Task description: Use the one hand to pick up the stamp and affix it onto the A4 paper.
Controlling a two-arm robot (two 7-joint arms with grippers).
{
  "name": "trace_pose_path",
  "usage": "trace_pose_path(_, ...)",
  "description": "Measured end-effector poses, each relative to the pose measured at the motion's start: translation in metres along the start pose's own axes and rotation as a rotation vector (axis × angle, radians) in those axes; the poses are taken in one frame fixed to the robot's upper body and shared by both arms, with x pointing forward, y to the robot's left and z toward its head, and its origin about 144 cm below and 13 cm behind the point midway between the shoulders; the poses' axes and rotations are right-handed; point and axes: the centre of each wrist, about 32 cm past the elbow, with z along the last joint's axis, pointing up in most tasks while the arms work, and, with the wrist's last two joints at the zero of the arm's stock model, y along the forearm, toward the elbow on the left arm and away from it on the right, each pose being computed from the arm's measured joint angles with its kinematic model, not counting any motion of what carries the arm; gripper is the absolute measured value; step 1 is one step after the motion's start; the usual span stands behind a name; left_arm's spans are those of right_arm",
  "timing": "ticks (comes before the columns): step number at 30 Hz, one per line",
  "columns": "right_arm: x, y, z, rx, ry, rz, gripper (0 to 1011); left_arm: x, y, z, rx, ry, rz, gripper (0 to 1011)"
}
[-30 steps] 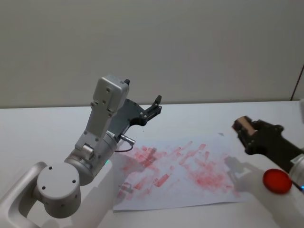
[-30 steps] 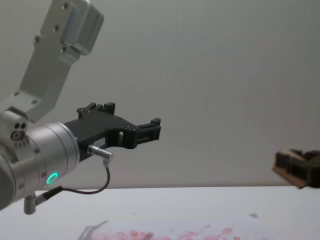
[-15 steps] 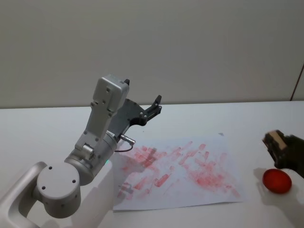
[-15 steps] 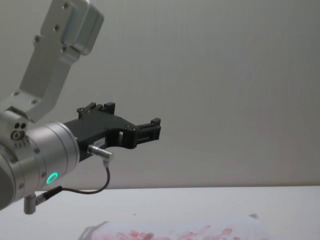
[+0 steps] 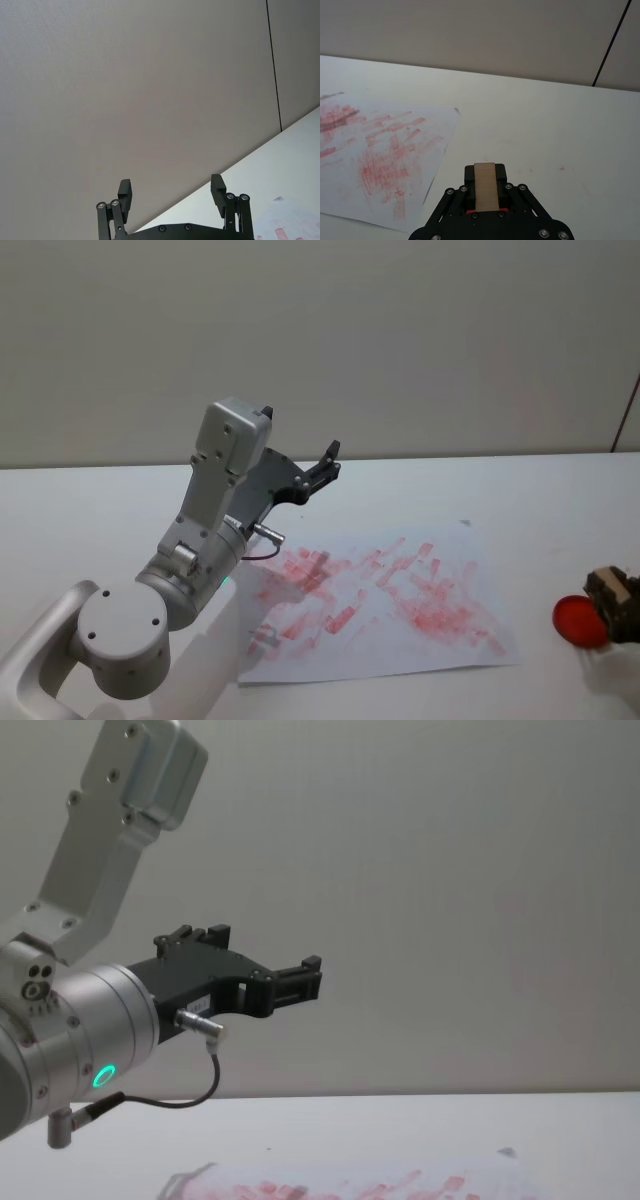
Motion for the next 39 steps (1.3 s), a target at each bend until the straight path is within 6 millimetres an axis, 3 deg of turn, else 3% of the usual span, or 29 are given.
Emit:
trace_pose_path(24,0.011,0.024,-0.011,-0.104,-0.042,0.020,222,0.000,0.000,0.000,0.000,0.000,0.000,1001)
trace_pose_path(39,0.012,0.033,-0.013,-0.123,-0.053,0.034,704,0.000,0.000,0.000,0.000,0.000,0.000,1001)
